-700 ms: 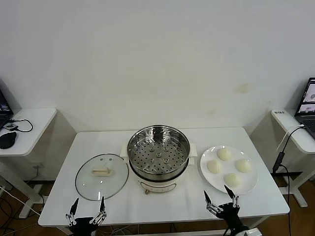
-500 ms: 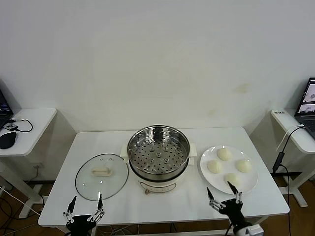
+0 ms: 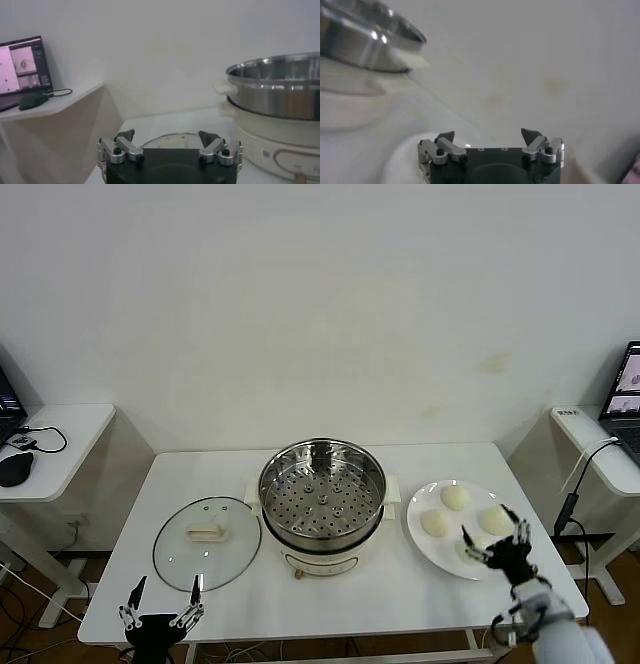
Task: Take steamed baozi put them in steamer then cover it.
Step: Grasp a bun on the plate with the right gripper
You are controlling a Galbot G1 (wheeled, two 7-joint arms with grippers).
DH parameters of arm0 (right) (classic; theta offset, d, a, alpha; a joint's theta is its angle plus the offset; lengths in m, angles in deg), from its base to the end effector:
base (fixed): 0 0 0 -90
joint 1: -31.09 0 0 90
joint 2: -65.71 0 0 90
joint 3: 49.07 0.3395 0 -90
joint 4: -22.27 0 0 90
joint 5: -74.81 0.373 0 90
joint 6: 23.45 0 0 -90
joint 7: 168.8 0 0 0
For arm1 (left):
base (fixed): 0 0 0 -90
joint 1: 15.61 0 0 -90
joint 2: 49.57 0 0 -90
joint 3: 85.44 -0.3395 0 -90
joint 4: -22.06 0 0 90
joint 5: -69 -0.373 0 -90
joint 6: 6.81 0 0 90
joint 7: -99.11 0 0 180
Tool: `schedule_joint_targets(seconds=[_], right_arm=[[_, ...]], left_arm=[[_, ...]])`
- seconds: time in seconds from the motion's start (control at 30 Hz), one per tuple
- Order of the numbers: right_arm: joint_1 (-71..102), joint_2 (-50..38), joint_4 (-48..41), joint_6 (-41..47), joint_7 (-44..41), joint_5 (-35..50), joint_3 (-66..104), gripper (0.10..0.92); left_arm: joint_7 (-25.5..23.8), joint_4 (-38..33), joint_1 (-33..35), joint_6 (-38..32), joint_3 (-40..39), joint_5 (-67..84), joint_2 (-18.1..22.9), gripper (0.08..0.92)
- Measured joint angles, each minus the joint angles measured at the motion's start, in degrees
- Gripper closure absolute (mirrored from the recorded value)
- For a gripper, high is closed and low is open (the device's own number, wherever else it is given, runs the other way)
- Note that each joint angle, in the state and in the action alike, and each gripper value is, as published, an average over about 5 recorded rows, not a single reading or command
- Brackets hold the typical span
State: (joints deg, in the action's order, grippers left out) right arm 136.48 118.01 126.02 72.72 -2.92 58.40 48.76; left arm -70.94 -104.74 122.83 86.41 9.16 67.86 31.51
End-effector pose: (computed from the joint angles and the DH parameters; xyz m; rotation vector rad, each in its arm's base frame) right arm 0.3014 -0.1925 -0.2575 0.3012 -2.6162 1.3414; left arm 0.1145 0.0417 -0.2964 0.1880 -2.8850 -0.3082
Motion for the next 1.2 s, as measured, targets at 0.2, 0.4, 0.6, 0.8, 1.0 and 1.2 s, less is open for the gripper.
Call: schedule_joint_targets(seconds=[0.2,0.4,0.6,0.8,1.0,1.2], right_arm=[[-11.3,-8.9,-7.6,-0.2,-8.1,-3.3,-6.4,0.203],[-26.0,-15.1,-16.4,-1.5,-17.8,-4.1,-18.7,0.202],[-41.3,-17.6,-25.2,-2.7,-27.3,-2.6,-34.2,0.203],[-53.6,-16.9,-33.5,-4.4,-35.1,-2.0,-48.2,0.203],[-62.3,-13.7,-40.9,-5.8,-39.3,-1.4,-58.5,0.202],[-66.9,-9.7,-47.3,-6.6,-41.2,-1.6,-63.7,0.202]], left_arm=[[-0.2,0.5,0.1,0.5,0.5,-2.2,0.3,0.177],[-0.3,1.0,0.1,0.8,0.5,-3.8,0.2,0.177],[-0.5,1.2,0.0,1.0,0.8,-4.8,-0.1,0.177],[-0.8,1.0,-0.2,1.3,1.4,-5.3,-0.3,0.177],[-0.9,1.3,-0.2,1.4,2.1,-5.7,-0.5,0.177],[-0.9,1.6,-0.1,1.4,2.9,-5.9,-0.7,0.177]])
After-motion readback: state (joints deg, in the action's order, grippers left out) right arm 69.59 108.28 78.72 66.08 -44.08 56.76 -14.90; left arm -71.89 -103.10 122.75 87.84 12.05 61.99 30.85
